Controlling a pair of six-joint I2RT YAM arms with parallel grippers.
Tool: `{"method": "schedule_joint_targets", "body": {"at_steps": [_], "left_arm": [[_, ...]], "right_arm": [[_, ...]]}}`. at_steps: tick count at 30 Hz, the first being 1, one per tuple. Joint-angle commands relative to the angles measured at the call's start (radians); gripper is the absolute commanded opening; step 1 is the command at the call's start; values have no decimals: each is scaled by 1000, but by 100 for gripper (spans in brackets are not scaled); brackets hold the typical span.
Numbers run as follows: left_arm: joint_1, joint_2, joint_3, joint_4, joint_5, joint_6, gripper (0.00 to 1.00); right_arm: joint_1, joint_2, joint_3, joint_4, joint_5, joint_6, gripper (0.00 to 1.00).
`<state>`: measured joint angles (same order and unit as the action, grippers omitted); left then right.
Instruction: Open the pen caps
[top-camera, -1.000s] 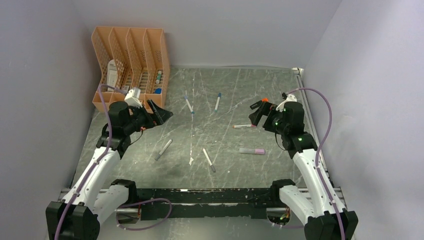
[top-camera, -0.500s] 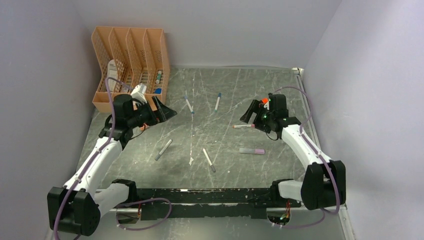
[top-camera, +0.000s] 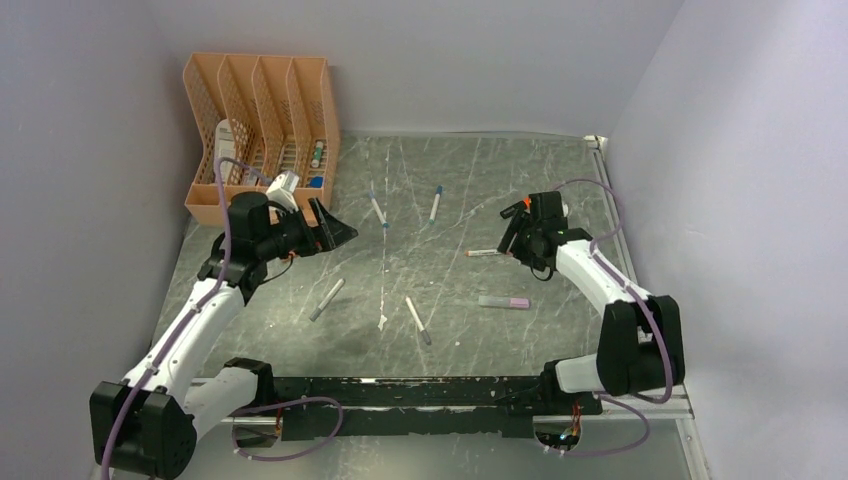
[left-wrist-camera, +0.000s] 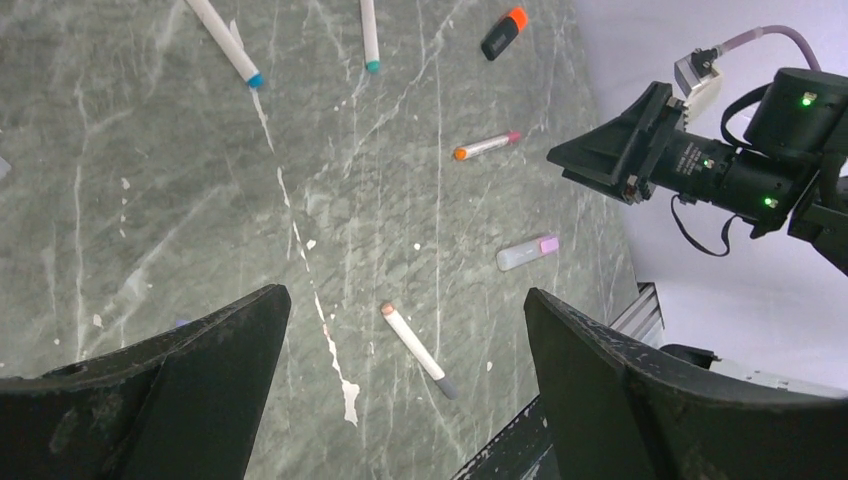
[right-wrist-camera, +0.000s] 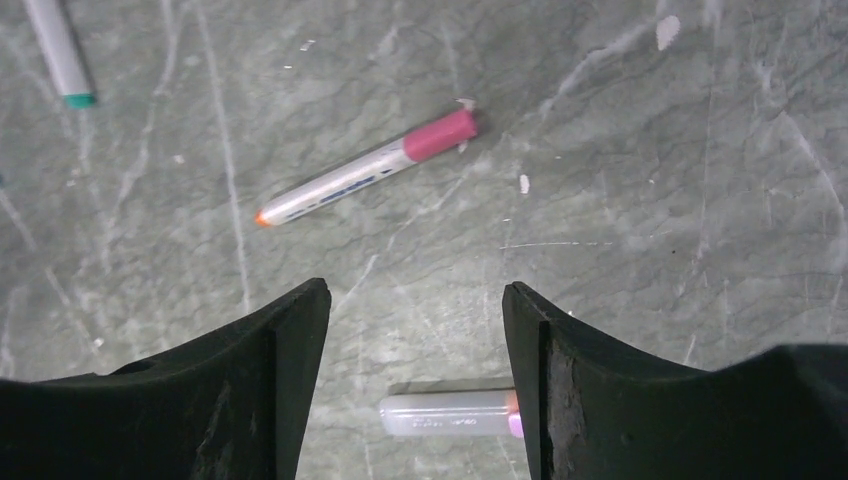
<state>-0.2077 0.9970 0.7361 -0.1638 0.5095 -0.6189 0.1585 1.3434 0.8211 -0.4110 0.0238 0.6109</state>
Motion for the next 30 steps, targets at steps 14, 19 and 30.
{"method": "schedule_joint_targets", "body": {"at_steps": [14, 19, 30], "left_arm": [[-36, 115, -20, 56, 46, 8, 99], [-38, 137, -26, 72, 56, 15, 99], [-39, 132, -36, 63, 56, 23, 99]], "right_arm": [[38, 270, 150, 49, 62, 44, 64], [61, 327, 174, 45, 83, 52, 64], [91, 438, 301, 9, 116, 14, 58]]}}
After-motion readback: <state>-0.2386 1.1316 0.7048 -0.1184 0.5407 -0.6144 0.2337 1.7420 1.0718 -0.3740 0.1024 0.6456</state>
